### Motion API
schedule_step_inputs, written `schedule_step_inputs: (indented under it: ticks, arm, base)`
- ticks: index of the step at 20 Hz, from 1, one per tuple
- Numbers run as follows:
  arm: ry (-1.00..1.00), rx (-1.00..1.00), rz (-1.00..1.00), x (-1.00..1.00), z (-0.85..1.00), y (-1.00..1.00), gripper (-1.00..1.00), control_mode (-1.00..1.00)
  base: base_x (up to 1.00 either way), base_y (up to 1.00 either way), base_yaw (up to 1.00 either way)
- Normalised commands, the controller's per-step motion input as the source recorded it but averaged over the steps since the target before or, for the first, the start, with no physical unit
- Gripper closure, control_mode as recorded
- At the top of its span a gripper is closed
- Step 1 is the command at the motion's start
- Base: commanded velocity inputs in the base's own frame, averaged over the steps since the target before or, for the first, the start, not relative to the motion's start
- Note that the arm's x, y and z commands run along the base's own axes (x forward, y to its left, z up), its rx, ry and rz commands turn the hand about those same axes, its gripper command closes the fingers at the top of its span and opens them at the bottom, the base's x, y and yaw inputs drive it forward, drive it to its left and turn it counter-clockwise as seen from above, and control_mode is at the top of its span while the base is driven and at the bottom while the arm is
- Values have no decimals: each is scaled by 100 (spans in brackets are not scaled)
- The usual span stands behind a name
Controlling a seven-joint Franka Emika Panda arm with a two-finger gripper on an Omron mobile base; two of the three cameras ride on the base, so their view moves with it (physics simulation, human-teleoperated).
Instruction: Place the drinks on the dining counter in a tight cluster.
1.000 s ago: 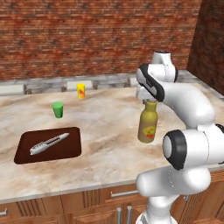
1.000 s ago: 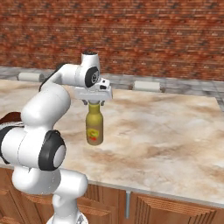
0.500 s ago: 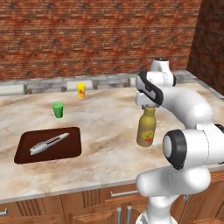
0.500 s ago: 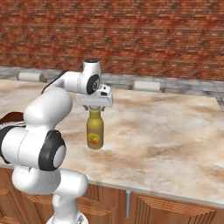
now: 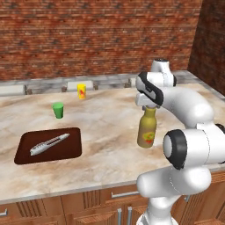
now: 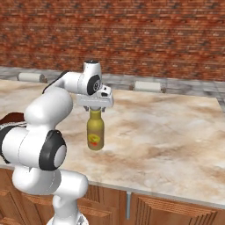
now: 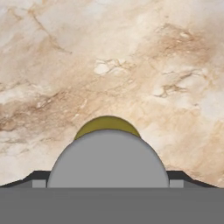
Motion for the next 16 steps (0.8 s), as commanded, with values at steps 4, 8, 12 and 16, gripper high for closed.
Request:
schedule_step_inputs:
  ticks: [4, 8, 12, 16]
  arm:
    - [0, 0, 0, 0, 0, 0, 100, -100]
    - [0, 0, 0, 0, 0, 0, -100, -100]
    - [0, 0, 0, 0, 0, 0, -100, -100]
    - [2, 0, 0, 0, 0, 0, -100, -100]
  base:
    - [0, 0, 0]
    - [0, 0, 0]
    - [0, 0, 0]
    - [0, 0, 0]
